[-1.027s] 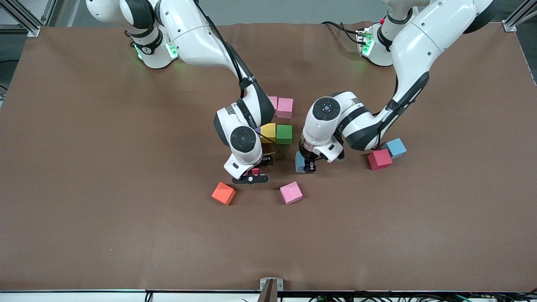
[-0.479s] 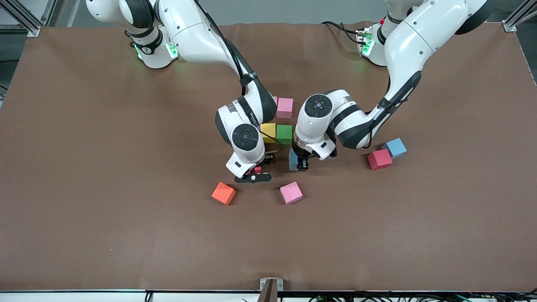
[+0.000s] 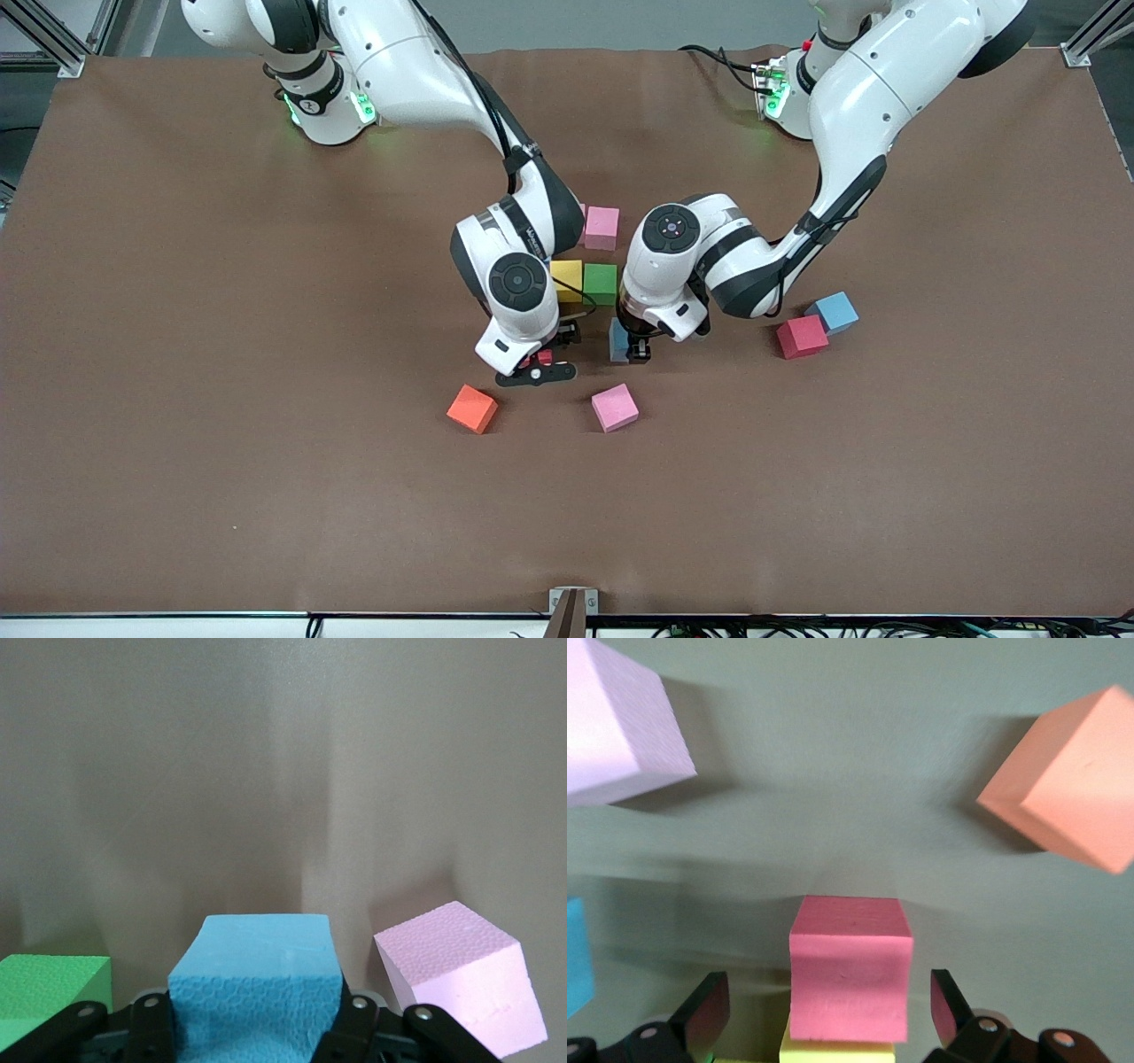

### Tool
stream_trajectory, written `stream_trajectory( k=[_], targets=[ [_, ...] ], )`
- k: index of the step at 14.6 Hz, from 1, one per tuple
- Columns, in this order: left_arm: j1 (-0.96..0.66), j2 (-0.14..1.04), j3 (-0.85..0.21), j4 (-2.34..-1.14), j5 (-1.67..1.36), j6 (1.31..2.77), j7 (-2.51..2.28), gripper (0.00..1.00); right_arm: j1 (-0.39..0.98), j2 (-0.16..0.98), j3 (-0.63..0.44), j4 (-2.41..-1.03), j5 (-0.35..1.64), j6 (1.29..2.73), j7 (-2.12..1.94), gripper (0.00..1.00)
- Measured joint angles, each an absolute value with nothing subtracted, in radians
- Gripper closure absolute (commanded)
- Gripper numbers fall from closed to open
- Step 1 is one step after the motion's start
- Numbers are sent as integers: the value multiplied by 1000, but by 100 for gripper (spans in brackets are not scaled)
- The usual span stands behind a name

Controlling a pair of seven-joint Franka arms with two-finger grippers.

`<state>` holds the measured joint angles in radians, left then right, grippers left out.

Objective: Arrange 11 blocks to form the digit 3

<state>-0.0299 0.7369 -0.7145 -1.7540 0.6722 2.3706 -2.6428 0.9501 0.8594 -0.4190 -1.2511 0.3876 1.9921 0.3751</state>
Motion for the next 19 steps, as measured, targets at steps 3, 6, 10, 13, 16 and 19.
stream_trajectory(
  k=[3, 6, 10, 13, 16, 19],
  targets=[
    [-38, 742, -712, -1751, 672, 2371, -2643, 70, 946, 786, -512, -1250, 385, 1897, 366, 0],
    [-89, 760, -677, -1725, 672, 2371, -2647, 70, 923, 727, -637, -1252, 385, 1836, 354, 0],
    [-221, 797, -581, -1648, 629, 2371, -2667, 70, 883, 711, -775, -1255, 385, 1745, 300, 0],
    [-352, 825, -474, -1590, 561, 2367, -2669, 70, 795, 690, -807, -1255, 385, 1650, 92, 0],
    [-459, 837, -375, -1526, 512, 2348, -2669, 70, 666, 651, -812, -1255, 385, 1542, -90, 0],
    [-492, 858, -356, -1483, 508, 2337, -2669, 70, 588, 617, -817, -1255, 385, 1481, -177, 0]
  ],
)
